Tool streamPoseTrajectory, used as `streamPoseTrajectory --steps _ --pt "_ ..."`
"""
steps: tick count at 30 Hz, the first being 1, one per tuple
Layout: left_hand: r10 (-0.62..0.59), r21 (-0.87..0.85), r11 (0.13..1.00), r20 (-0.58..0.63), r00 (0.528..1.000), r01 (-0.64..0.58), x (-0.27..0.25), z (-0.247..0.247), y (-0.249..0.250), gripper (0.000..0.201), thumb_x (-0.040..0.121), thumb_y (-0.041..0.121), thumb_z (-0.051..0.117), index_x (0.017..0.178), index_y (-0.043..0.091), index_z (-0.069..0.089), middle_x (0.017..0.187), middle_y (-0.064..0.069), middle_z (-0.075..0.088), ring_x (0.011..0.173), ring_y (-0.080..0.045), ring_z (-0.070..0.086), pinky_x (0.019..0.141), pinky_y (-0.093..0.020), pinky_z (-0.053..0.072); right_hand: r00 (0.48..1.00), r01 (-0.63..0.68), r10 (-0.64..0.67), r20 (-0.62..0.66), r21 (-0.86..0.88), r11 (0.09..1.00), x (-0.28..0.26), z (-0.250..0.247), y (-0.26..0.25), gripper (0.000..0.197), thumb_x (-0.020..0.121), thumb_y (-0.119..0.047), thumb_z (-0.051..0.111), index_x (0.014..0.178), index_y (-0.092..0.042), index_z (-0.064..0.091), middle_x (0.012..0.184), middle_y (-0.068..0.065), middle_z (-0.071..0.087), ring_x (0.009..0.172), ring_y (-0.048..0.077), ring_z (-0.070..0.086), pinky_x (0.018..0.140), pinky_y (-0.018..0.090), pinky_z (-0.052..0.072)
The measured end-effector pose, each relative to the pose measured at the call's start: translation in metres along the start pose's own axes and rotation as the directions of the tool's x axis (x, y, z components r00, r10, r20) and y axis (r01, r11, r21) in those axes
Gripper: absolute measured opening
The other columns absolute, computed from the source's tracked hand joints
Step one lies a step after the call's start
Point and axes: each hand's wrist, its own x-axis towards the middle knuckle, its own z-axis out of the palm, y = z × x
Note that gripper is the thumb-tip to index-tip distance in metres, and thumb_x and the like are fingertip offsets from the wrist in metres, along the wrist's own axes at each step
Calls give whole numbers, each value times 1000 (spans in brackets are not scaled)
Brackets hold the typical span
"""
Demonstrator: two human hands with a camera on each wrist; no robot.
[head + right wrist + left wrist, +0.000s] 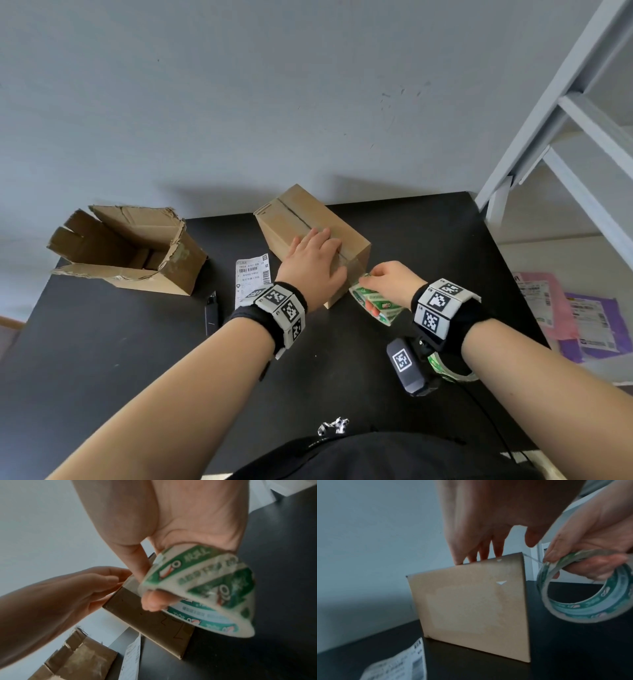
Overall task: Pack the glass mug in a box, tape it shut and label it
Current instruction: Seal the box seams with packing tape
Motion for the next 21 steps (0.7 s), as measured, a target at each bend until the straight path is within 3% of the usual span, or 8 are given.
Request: streamPoseTrajectory --steps 3,5,9,13,17,19,21 --pt "-76 12 997 -122 990 78 3 8 7 62 92 52 45 143 18 34 148 0 33 139 -20 24 118 -40 15 1000 -4 3 14 38 999 5 4 3 19 95 -21 52 82 -6 51 63 14 64 52 25 59 64 38 52" --pt "-99 43 993 -148 984 106 6 15 11 66 91 54 45 144 18 31 146 0 33 137 -20 25 118 -40 12 1000 4 -6 24 73 997 9 5 5 19 95 -20 52 82 -7 50 65 15 64 55 27 60 69 42 53" --pt "-120 80 989 -104 987 128 10 20 10 67 93 52 41 149 20 22 157 -4 17 144 -22 11 119 -40 3 999 23 -27 42 85 996 14 5 6 16 95 -21 52 87 -8 50 73 15 64 60 27 61 72 41 53" --pt "-69 86 994 -27 997 71 9 11 -1 68 95 50 40 150 19 16 159 -2 9 146 -20 4 119 -39 2 998 62 -60 28 -48 997 18 10 6 20 92 -31 55 82 -13 55 91 11 66 85 24 64 84 36 50" --pt "-43 136 990 1 999 42 1 0 -19 67 94 49 41 150 23 16 159 3 8 146 -15 4 117 -41 1 982 72 -72 172 7 997 17 24 1 17 93 -24 55 79 -15 55 79 2 61 72 13 59 76 30 50" --pt "-52 138 989 -18 998 55 -3 0 -20 66 93 48 44 149 23 18 159 4 10 146 -15 6 117 -41 2 975 73 -76 209 24 997 18 30 -2 16 93 -21 56 80 -11 55 85 6 62 79 17 61 80 34 53" --pt "-54 109 992 -49 997 59 -3 1 -19 67 92 48 47 149 23 21 158 4 13 146 -16 9 118 -39 3 974 61 -70 216 46 997 18 31 -3 14 93 -20 55 86 -8 55 86 9 60 75 16 60 71 27 54"
